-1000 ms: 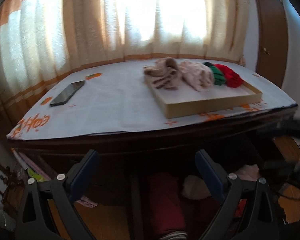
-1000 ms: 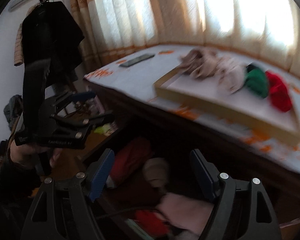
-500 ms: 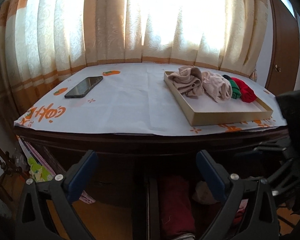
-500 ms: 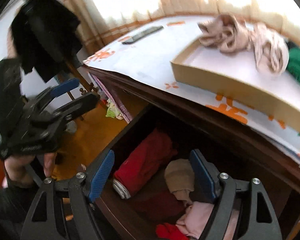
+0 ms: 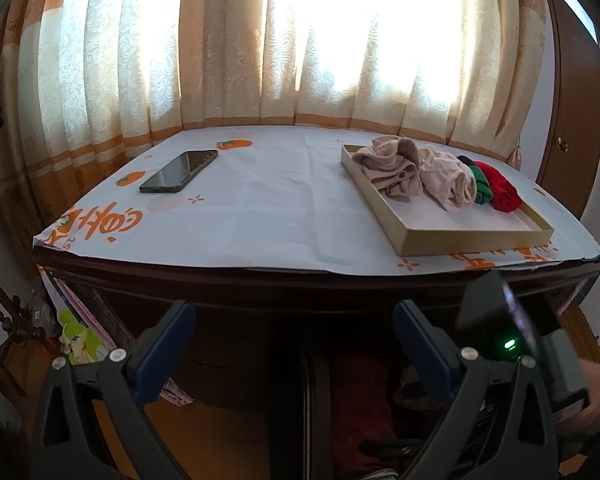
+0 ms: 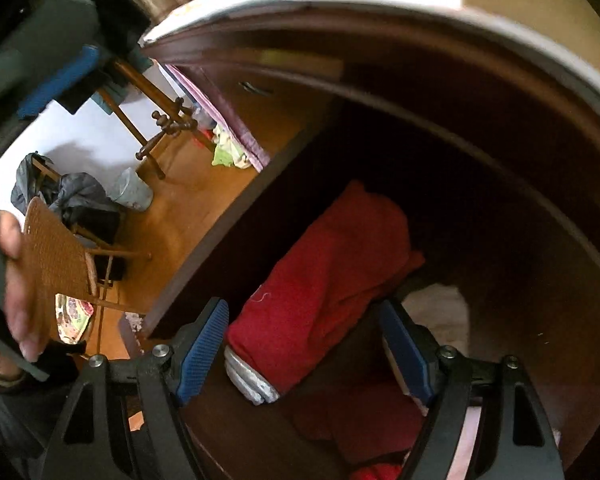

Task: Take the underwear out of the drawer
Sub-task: 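Lower both open tools down into the drawer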

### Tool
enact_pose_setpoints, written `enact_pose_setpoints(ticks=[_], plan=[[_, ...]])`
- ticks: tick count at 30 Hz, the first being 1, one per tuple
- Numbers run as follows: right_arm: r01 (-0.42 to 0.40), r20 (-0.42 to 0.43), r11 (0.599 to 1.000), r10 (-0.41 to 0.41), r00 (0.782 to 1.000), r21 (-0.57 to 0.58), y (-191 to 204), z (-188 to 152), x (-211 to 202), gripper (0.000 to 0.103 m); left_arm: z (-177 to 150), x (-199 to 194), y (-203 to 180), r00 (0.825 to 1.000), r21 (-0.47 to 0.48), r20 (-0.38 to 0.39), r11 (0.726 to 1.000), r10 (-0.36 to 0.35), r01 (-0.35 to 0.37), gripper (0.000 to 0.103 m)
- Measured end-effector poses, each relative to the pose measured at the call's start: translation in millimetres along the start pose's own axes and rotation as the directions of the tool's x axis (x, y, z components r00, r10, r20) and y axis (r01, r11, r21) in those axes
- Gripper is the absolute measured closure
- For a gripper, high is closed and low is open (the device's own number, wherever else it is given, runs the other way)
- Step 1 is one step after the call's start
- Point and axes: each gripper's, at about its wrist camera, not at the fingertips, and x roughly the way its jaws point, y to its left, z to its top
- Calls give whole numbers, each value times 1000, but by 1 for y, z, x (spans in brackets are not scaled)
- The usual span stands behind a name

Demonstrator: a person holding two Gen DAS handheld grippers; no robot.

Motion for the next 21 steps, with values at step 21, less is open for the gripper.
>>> enact_pose_setpoints(ticks=[21], plan=[[-70,-138,998,70,988,5,6,0,44,63,-3,3,-8,1000,13,-18,1000,-23,24,2]])
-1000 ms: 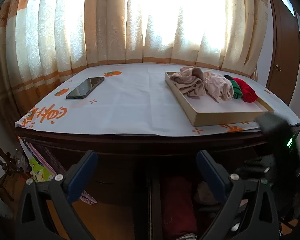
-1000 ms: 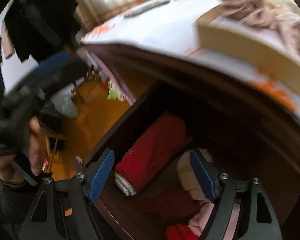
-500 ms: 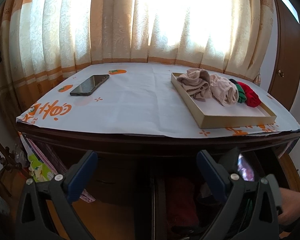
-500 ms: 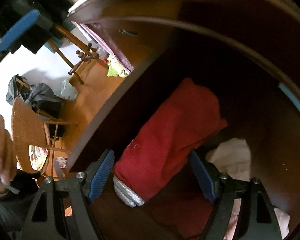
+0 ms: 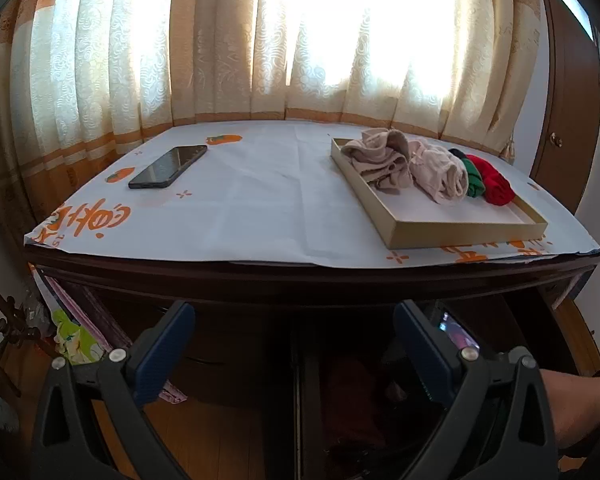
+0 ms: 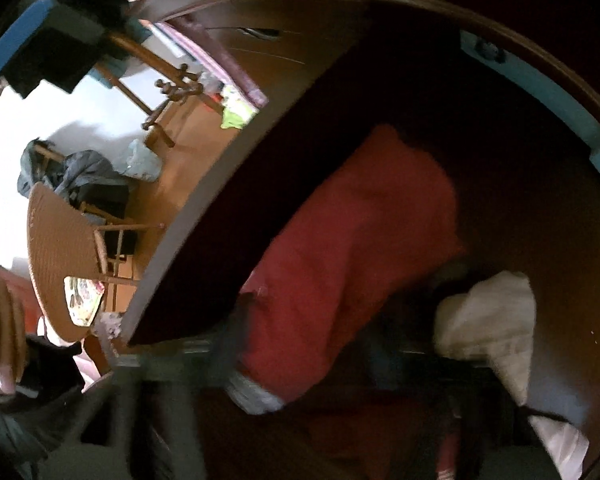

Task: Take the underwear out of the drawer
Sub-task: 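Lower both open tools down into the drawer, then close the left tool on a beige sock while the right tool grasps a red sock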

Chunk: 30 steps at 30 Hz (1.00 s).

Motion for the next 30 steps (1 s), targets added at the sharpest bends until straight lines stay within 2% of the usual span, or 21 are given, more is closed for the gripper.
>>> enact_pose_setpoints(ticks=[2,3,11,15,18,21,23,27,30], plan=[[-3,48,1000,5,999,-31,2,-4,-9,73,0,0,0,1000,-1,1,1000,-1,1,2],[-1,68,999,4,998,-37,2,-5,-14,74,0,0,0,1000,-2,0,1000,0,0,2],[-29,196,998,38,980,-47,-12,-34,-66,77,-3,1,-12,1000,11,-9,1000,-19,19,2],[-21,241,999,29,970,-36,-20,-54,-93,77,-5,3,-21,999,23,-24,999,-43,43,2],[13,255,1000,-11,967,-3,-36,-75,-110,77,-9,5,-32,997,42,-38,997,-63,65,2],[97,258,994,-104,960,40,-59,-98,-123,77,-13,10,-45,995,65,-65,994,-79,83,2],[123,257,990,-138,957,75,-77,-111,-132,77,-18,16,-57,990,78,-96,991,-100,107,2],[244,219,966,-258,941,89,-98,-124,-135,77,-29,33,-84,976,120,-175,980,-133,155,2],[264,197,960,-278,940,92,-112,-125,-128,77,-37,45,-103,961,158,-235,970,-145,185,2]])
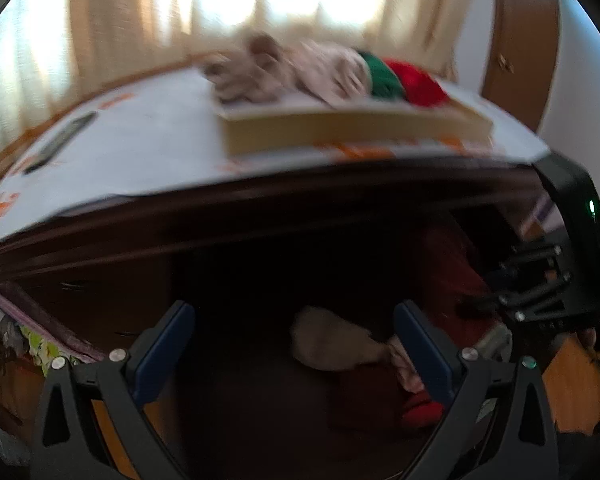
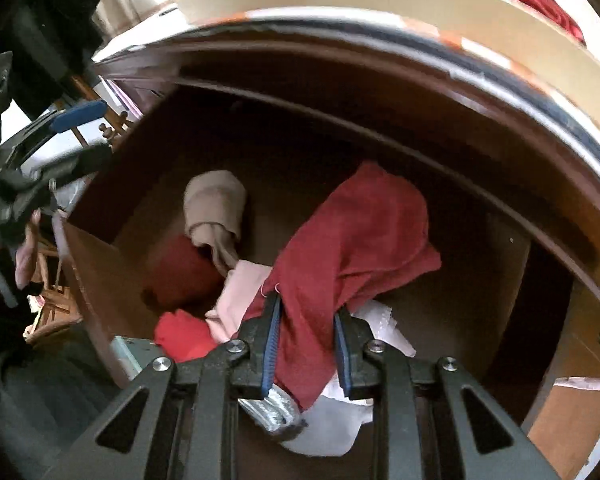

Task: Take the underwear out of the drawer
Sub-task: 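Close the left tool on a beige sock while the right tool grasps a red sock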

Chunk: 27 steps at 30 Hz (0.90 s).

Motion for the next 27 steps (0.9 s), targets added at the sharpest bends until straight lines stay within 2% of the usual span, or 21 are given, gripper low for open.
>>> enact_pose_setpoints(ticks=[3,4,7,8,13,14,18,23,27], plan=[[-1,-15,1000,1,1000,2,-2,1,11,73,-2,17,-15,998,51,-65,999,-13,17,2],[4,-12,1000,-4,1000,3,-3,2,14,69,-2,22,-18,997,61,-78,998,-9,13,2],[24,-23,1000,-24,999,16,-3,3,21,39,0,34,-22,992,71,-123,997,-7,16,2],[41,-25,999,-41,999,19,-4,4,23,34,1,38,-23,990,73,-140,997,-12,22,2],[-1,-29,999,2,1000,52,-9,5,28,34,2,52,-33,978,110,-209,993,-22,46,2],[-10,-38,999,12,999,51,-10,5,30,34,1,56,-35,971,114,-237,991,-35,63,2],[-40,-67,998,43,997,40,-15,2,35,34,1,64,-45,960,155,-280,986,-24,70,2],[-74,-63,996,78,995,58,-18,1,32,35,5,83,-44,929,124,-365,986,-59,112,16],[-89,-66,995,92,994,50,-22,-1,33,35,7,91,-42,918,98,-392,990,-59,105,19]])
